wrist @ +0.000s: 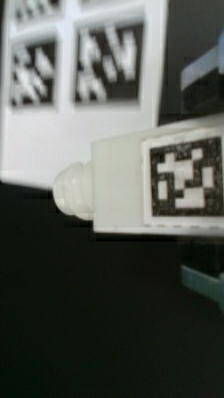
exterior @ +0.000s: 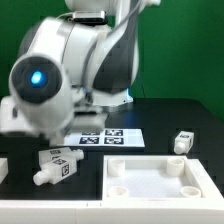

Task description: Assemble one leg

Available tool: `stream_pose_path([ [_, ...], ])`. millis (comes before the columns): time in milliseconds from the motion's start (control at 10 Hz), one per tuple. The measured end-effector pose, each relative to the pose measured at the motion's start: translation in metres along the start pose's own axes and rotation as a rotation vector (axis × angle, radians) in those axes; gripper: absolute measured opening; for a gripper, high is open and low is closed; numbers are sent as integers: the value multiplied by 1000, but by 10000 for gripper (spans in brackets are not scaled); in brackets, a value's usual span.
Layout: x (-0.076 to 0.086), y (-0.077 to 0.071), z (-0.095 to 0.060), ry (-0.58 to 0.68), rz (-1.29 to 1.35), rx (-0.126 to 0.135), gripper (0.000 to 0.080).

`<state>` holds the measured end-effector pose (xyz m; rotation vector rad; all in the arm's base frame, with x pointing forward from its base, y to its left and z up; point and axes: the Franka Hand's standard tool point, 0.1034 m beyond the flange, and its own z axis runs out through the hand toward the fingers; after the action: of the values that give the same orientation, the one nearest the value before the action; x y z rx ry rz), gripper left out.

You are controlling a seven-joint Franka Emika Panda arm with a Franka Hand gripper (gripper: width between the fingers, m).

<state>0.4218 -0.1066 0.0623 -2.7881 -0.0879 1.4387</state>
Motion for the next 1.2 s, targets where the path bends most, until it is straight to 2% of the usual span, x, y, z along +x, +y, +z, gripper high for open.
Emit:
stream_pose_path([
  [100, -10, -13, -24, 17, 9, 11, 283],
  [200, -14, -24, -51, 93, -11, 5, 283],
  [300, -9, -28, -74, 220, -19, -16, 283],
  [400, 1, -19, -64, 322, 13, -6, 284],
  [500, -2, -18, -57, 338, 15, 0, 284],
  [700, 5, -20, -67, 509, 13, -18, 284],
  [800, 5, -40, -78, 575, 44, -15, 284],
  [900, 4, -69, -105, 657, 23, -10, 284],
  [1000, 3, -89, -133, 758, 38, 12, 284],
  [1100, -4, -108, -151, 814, 49, 16, 284],
  [1200, -9, -109, -157, 891, 44, 16, 284],
])
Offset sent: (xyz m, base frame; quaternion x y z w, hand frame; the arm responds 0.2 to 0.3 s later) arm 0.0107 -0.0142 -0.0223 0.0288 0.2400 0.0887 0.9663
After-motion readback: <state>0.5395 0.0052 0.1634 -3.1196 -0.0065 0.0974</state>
